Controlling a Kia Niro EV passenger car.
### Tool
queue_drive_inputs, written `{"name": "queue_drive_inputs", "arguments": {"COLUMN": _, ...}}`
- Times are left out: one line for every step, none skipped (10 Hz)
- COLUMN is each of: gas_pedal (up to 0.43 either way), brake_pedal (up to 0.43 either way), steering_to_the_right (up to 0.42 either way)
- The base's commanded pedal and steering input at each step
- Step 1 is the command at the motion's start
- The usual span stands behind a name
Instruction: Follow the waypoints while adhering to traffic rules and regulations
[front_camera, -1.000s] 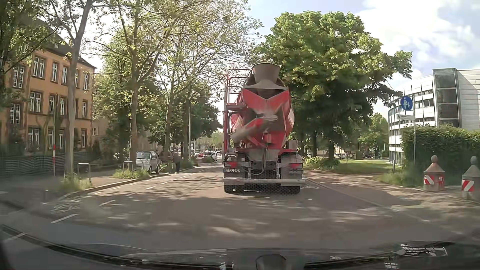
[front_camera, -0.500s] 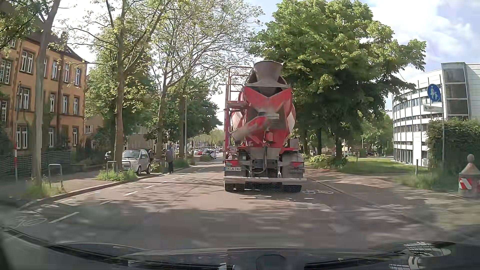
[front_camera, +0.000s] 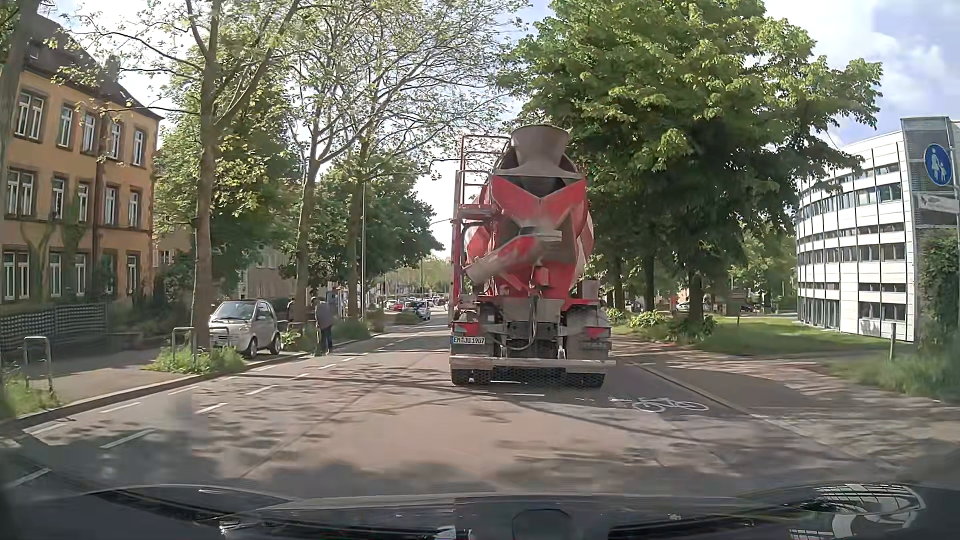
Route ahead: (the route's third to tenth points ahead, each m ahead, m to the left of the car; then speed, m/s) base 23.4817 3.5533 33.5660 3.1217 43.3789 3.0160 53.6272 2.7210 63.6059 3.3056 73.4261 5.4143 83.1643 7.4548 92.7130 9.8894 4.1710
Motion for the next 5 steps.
{"name": "queue_drive_inputs", "arguments": {"gas_pedal": 0.000, "brake_pedal": 0.000, "steering_to_the_right": 0.000}}
{"name": "queue_drive_inputs", "arguments": {"gas_pedal": 0.000, "brake_pedal": 0.000, "steering_to_the_right": 0.000}}
{"name": "queue_drive_inputs", "arguments": {"gas_pedal": 0.000, "brake_pedal": 0.000, "steering_to_the_right": 0.000}}
{"name": "queue_drive_inputs", "arguments": {"gas_pedal": 0.000, "brake_pedal": 0.000, "steering_to_the_right": 0.000}}
{"name": "queue_drive_inputs", "arguments": {"gas_pedal": 0.000, "brake_pedal": 0.000, "steering_to_the_right": 0.000}}
